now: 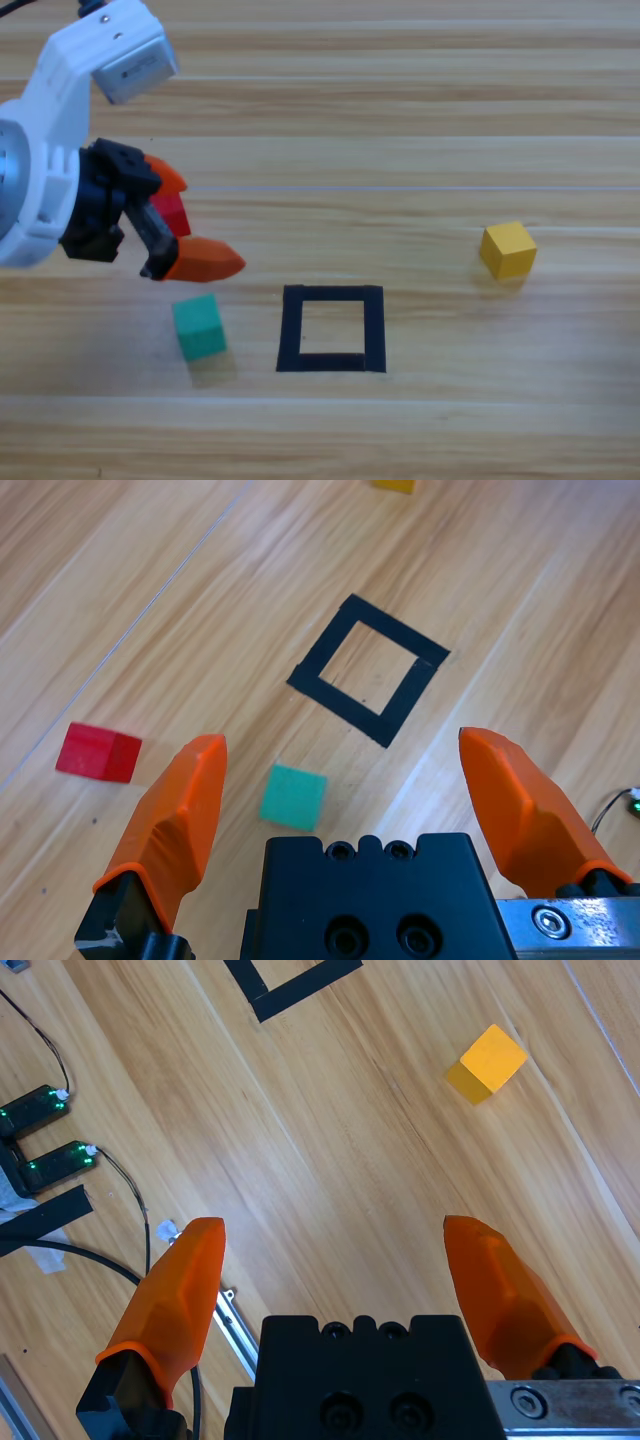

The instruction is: Stack the blocks in the rectangular block: red at the bottom, yellow in the middle, green on top

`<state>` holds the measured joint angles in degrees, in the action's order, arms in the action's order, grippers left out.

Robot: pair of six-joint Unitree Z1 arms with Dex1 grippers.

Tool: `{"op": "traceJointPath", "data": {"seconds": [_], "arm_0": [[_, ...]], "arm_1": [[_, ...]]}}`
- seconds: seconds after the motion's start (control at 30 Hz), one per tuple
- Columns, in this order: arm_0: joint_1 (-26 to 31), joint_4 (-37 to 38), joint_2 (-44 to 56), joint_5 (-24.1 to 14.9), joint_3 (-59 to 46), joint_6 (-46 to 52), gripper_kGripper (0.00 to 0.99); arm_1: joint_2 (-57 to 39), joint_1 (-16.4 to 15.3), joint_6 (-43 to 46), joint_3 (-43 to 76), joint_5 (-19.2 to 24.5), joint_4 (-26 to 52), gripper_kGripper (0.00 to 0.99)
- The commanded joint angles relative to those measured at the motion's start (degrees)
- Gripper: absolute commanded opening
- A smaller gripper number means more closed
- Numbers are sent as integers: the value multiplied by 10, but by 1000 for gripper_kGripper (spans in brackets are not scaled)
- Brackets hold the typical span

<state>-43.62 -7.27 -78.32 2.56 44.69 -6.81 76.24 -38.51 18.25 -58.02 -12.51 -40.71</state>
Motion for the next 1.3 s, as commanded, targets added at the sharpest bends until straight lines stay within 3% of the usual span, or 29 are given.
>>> {"op": "traceJointPath", "data": {"seconds": [0.03,0.2,0.3,0.47,0.5,0.7,0.9,1.1,1.3], "arm_0": [[-11,-47,13,-40,39,45,990],[-12,-111,-3,-115,99,163,990],[-13,-155,-31,-157,155,237,990],[-13,-260,-89,-216,277,364,980],[-13,-286,-102,-227,303,392,980],[-12,-418,-191,-234,441,472,974],[-8,-454,-215,-231,474,537,977],[35,-485,-232,-209,483,609,973],[87,-566,-301,-193,551,680,960]], "arm_1": [[43,-14,-1,12,6,11,962],[45,-14,-10,11,12,12,962],[51,-14,-49,9,41,28,962],[91,-14,-168,-29,160,60,962],[103,-14,-177,-34,166,67,962],[182,-14,-222,-47,166,121,960],[263,-14,-281,-101,162,112,962],[341,-13,-350,-141,175,103,976],[388,-11,-374,-162,178,103,986]]}}
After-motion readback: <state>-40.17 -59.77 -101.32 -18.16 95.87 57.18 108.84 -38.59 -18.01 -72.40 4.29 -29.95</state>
